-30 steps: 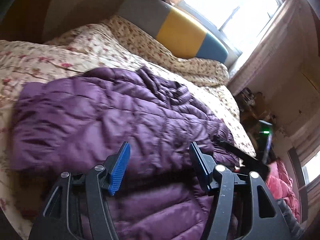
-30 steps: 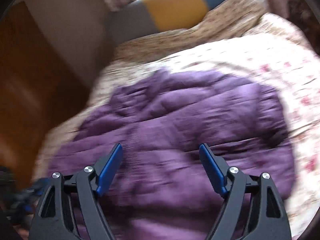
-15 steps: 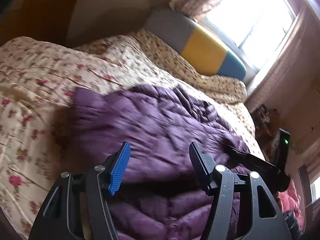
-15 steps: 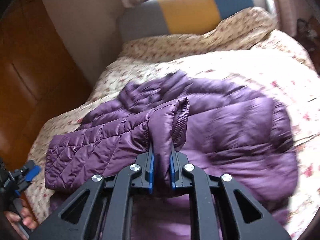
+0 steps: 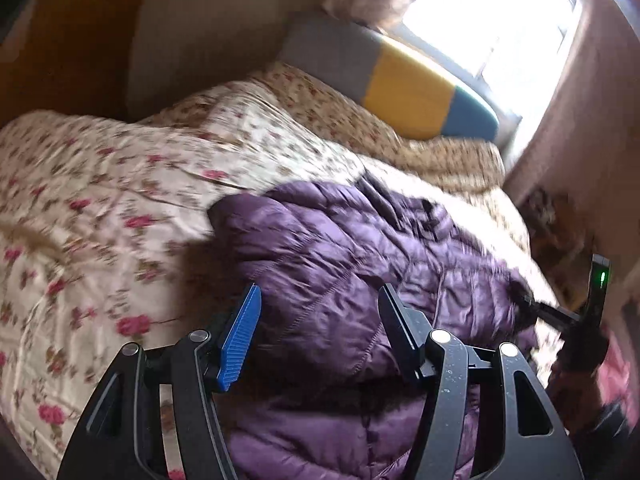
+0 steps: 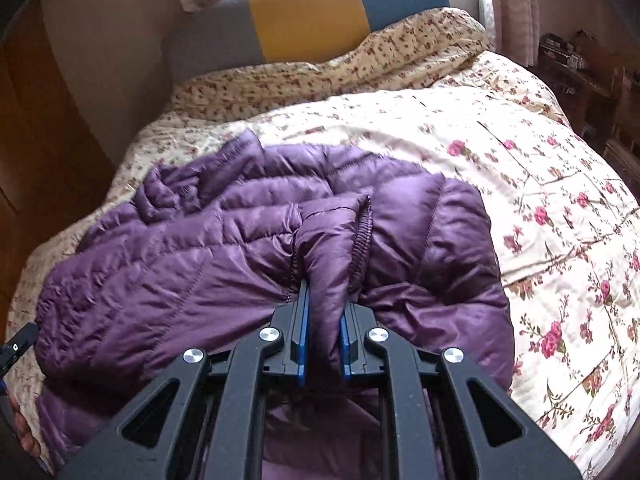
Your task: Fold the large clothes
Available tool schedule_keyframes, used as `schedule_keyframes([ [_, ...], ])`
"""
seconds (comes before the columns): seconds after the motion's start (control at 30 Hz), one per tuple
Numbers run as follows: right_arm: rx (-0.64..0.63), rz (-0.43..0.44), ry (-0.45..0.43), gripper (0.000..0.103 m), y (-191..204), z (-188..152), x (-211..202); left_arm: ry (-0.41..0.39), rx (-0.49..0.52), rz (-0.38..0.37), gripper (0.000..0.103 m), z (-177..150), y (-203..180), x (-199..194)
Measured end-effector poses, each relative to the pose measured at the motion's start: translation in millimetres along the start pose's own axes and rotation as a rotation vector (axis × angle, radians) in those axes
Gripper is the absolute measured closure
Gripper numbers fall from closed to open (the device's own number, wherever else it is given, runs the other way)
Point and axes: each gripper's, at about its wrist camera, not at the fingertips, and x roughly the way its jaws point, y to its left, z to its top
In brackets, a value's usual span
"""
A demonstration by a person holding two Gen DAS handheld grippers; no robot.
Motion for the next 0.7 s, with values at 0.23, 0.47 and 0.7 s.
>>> schedule_keyframes([
  [0.23,-0.059,-0.090,0.022,0.091,0,-25,25,0.148,0.043,0.055,0.042,-13,-8,56],
  [0.47,-0.095,-0.128,0.020,0.088,6,-24,26,0.122,0.067,0.086,0.042,-32,-6,73],
  [0.7,-0.086,-0.145,-0.023,0.050,9,-18,8,0.108,0.090,0.119,0.027,-26,-17,61],
])
